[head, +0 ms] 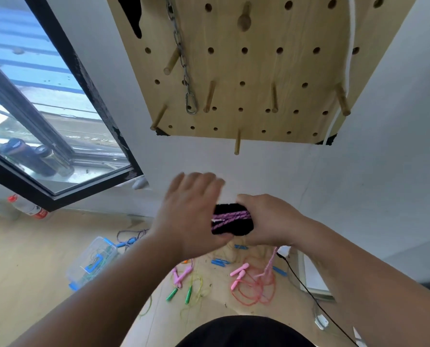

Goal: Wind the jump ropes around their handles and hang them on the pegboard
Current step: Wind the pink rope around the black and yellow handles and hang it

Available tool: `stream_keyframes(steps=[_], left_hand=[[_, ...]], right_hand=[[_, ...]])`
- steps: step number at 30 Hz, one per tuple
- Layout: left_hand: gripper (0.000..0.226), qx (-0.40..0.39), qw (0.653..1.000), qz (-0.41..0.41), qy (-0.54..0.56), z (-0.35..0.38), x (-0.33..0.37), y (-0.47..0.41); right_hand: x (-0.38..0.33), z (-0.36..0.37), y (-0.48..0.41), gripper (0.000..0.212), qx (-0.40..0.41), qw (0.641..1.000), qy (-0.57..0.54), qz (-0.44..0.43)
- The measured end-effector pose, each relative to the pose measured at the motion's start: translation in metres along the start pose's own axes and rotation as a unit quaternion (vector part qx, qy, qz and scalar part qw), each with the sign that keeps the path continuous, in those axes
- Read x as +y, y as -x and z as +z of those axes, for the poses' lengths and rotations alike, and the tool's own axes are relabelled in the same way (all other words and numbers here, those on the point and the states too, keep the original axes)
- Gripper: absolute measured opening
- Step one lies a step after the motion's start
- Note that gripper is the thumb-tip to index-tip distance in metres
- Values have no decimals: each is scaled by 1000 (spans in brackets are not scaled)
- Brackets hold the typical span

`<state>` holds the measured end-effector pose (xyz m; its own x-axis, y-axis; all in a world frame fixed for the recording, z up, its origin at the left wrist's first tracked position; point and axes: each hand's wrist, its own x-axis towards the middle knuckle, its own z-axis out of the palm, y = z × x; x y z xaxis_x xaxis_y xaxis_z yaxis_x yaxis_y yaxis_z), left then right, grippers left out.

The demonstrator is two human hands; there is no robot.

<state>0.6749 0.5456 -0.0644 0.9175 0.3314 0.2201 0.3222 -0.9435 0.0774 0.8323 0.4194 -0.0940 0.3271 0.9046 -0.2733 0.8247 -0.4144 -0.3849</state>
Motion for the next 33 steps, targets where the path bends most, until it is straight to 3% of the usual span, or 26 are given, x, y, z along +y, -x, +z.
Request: stream_keyframes(steps=[1, 3, 6, 9, 11, 15, 18, 21, 23, 26, 28, 33], left_hand=[[77, -76, 995, 26, -54, -1, 9, -6], [61, -151, 984, 39, -88, 3, 23, -15], [55, -173, 977, 30, -123, 9, 35, -20], [40, -137, 980, 19, -146, 18, 42, -20], [35, -143, 984, 3, -109, 23, 47, -23], [44, -249, 968, -27, -6, 29, 53, -32], [52, -343, 932, -41, 106, 34, 57, -39], [45, -405, 884, -67, 223, 35, 57, -49], [46, -396, 886, -78, 228, 35, 63, -53], [79, -310, 951, -9, 11, 37, 82, -50], [94, -262, 960, 28, -94, 42, 98, -43], [38, -192, 976, -3, -99, 58, 116, -42]], right_hand=[[-1, -3, 0, 42, -17, 1000, 11, -23], [-2, -7, 1, 47, -27, 998, 29, -47], [9, -7, 2, 48, -7, 999, -16, -50], [23, -6, 4, 46, 5, 998, -40, -45], [29, -8, 8, 46, 1, 998, -41, -47], [40, -6, 20, 49, -28, 998, -25, -53], [49, -2, 28, 51, -58, 996, -23, -59], [63, 1, 34, 51, -81, 993, -59, -57], [73, 2, 36, 49, -74, 994, -55, -50], [89, -1, 38, 43, -51, 997, -42, -31], [97, -7, 39, 40, -51, 997, -58, -25], [109, -14, 41, 42, -56, 992, -107, -45]])
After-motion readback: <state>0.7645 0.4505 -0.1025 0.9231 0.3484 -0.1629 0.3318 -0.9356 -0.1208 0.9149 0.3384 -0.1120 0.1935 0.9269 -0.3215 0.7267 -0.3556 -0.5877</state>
